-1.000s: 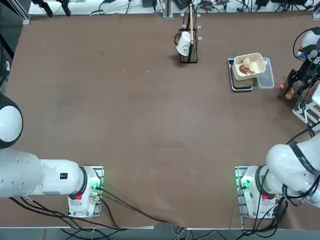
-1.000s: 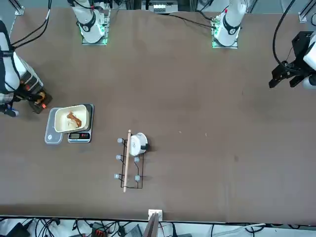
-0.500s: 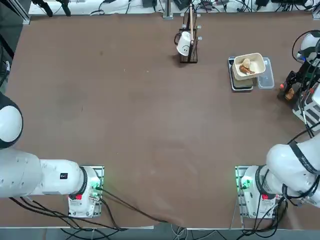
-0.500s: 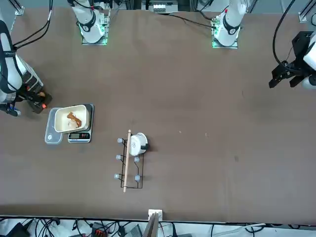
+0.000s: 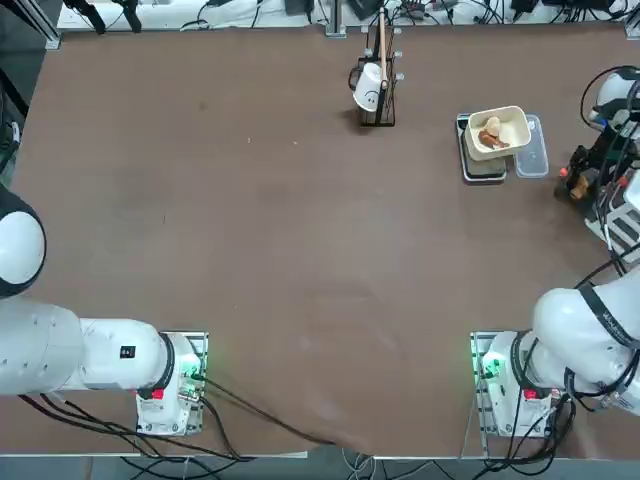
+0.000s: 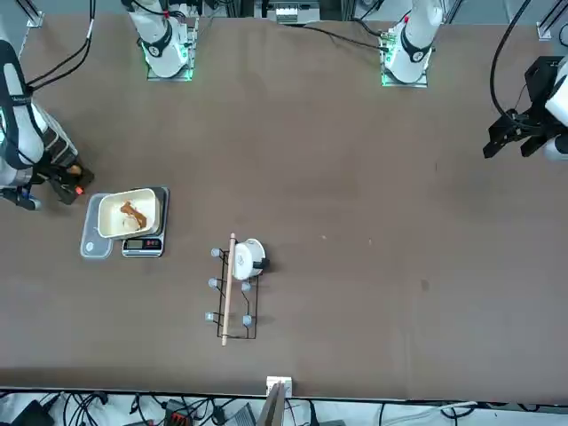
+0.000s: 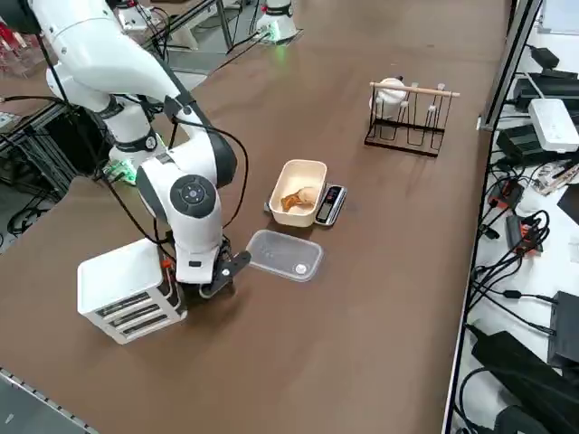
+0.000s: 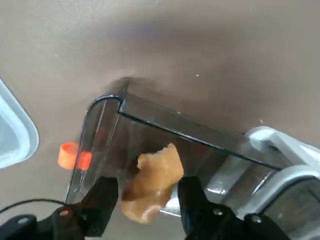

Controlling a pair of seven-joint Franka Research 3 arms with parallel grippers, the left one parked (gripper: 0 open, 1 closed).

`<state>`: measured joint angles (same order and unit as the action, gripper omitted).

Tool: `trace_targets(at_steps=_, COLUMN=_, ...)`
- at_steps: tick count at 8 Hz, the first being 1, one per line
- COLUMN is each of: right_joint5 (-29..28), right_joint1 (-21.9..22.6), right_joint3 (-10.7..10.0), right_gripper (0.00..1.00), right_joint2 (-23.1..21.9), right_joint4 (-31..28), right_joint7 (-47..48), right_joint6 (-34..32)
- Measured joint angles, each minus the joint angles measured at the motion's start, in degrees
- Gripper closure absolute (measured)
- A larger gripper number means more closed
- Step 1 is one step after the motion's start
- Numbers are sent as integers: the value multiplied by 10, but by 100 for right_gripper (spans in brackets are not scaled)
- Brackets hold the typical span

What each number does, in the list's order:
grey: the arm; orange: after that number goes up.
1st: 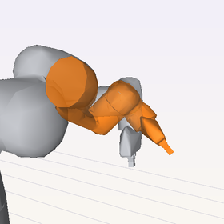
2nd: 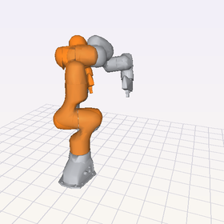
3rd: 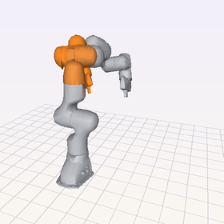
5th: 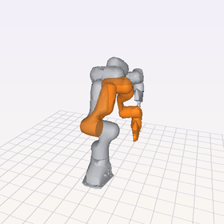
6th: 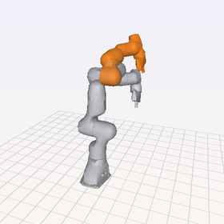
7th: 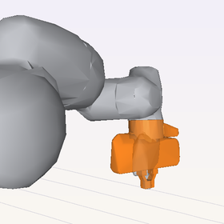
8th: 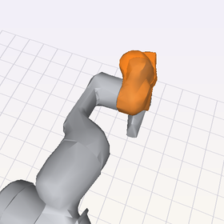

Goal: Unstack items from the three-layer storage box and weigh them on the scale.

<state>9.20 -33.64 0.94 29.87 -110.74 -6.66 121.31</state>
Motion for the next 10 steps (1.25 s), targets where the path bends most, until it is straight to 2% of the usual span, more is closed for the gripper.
trace_targets(at_steps=1, right_joint5=0, right_joint1=0, right_joint3=0, right_gripper=47, right_joint2=2, right_joint4=0, right_joint7=0, right_joint6=1)
trace_targets(at_steps=2, right_joint5=0, right_joint1=0, right_joint3=0, right_gripper=56, right_joint2=1, right_joint4=1, right_joint7=0, right_joint6=0)
trace_targets(at_steps=5, right_joint5=0, right_joint1=2, right_joint3=6, right_gripper=59, right_joint2=-12, right_joint4=9, right_joint7=0, right_joint6=-10)
trace_targets(at_steps=7, right_joint5=0, right_joint1=12, right_joint3=16, right_gripper=59, right_joint2=-47, right_joint4=33, right_joint7=-1, right_joint6=-79)
trace_targets(at_steps=9, right_joint5=-22, right_joint1=50, right_joint3=30, right_gripper=59, right_joint2=-81, right_joint4=59, right_joint7=7, right_joint6=-153)
trace_targets(at_steps=10, right_joint5=-63, right_joint1=77, right_joint3=33, right_gripper=59, right_joint2=-87, right_joint4=69, right_joint7=28, right_joint6=-170)
